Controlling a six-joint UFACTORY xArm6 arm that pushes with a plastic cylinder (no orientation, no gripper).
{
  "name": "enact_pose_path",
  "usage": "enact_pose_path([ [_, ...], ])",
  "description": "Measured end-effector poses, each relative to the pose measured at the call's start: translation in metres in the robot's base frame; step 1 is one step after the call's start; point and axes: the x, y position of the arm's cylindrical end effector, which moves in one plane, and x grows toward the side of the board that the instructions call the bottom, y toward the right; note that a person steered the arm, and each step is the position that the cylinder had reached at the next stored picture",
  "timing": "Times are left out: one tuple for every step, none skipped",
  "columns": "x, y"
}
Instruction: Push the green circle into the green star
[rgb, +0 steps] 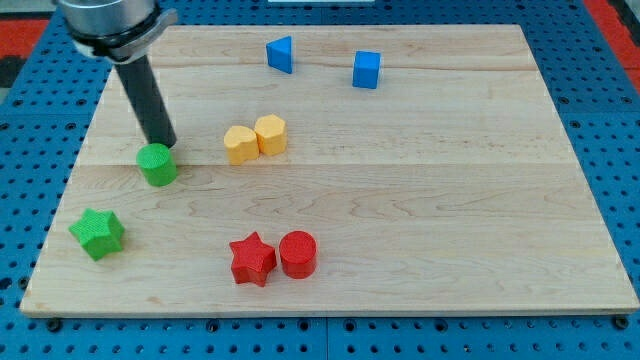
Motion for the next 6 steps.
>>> enact_pose_path([
  [0.024, -0.002],
  [0.009, 0.005],
  [0.013, 0.038],
  [0.039, 0.03],
  [0.05, -0.003],
  [0.06, -0.012],
])
